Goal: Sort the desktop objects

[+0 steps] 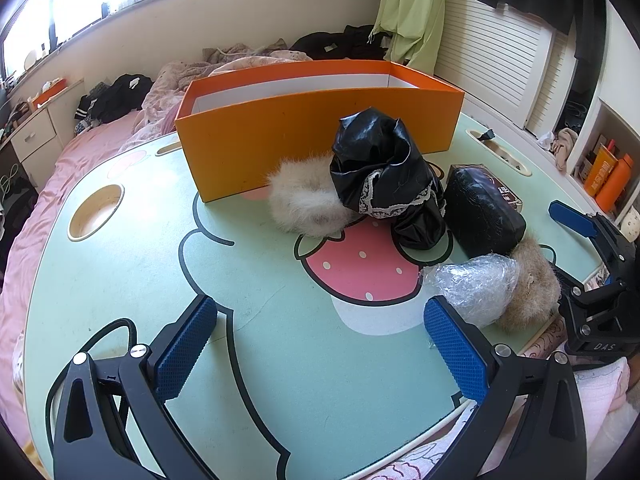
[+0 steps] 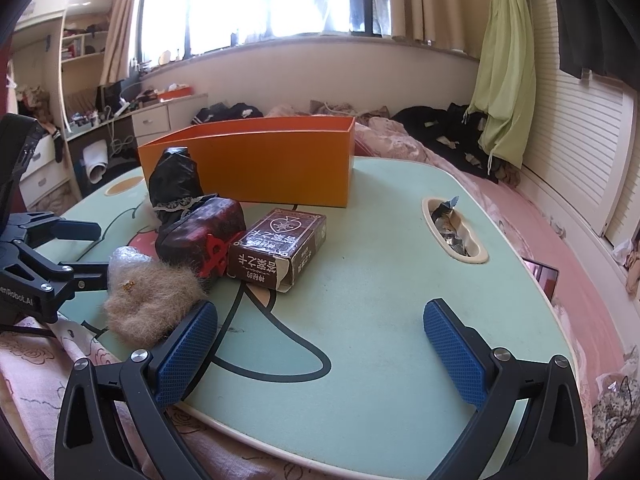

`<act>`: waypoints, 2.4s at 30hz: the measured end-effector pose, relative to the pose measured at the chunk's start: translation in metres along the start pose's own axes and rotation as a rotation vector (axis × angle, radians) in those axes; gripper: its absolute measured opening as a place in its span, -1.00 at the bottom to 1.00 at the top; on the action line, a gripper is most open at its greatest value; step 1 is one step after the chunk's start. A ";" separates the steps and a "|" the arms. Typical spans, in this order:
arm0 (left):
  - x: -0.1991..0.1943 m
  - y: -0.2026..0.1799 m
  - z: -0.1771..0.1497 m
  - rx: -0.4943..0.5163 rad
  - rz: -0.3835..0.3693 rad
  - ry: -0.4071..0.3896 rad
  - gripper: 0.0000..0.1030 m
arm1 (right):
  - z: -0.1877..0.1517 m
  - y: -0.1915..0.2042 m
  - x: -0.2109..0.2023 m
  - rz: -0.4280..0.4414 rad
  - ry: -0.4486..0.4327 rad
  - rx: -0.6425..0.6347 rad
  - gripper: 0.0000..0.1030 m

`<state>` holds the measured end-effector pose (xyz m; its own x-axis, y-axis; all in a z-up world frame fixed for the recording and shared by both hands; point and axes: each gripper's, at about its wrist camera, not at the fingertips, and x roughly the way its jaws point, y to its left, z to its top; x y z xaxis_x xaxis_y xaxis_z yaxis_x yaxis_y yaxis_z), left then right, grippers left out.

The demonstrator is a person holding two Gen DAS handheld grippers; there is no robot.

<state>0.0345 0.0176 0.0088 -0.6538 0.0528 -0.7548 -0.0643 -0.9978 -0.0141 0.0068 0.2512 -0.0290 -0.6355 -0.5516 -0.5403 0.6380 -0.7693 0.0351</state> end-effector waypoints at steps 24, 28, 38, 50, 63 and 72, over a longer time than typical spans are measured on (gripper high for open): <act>0.002 0.002 0.001 -0.010 0.003 -0.003 1.00 | 0.025 0.040 0.015 0.341 0.095 -0.083 -0.18; 0.002 0.003 0.000 -0.012 0.006 -0.002 1.00 | 0.024 0.026 0.019 0.338 0.073 -0.021 -0.20; -0.035 -0.004 0.009 -0.018 -0.099 -0.100 0.98 | 0.011 -0.016 0.004 0.246 -0.012 0.190 -0.20; 0.001 -0.059 0.023 0.167 -0.172 0.096 -0.30 | 0.004 -0.013 0.000 0.238 -0.013 0.176 -0.19; -0.043 -0.004 0.038 0.035 -0.109 -0.095 -0.32 | 0.047 -0.004 -0.016 0.213 -0.076 0.100 -0.19; -0.028 0.035 0.104 -0.055 -0.048 -0.134 -0.32 | 0.144 0.002 0.041 0.267 -0.007 0.086 -0.18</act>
<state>-0.0280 -0.0149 0.0975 -0.7457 0.1018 -0.6584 -0.0590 -0.9945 -0.0869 -0.0809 0.1803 0.0700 -0.4525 -0.7406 -0.4967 0.7443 -0.6205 0.2471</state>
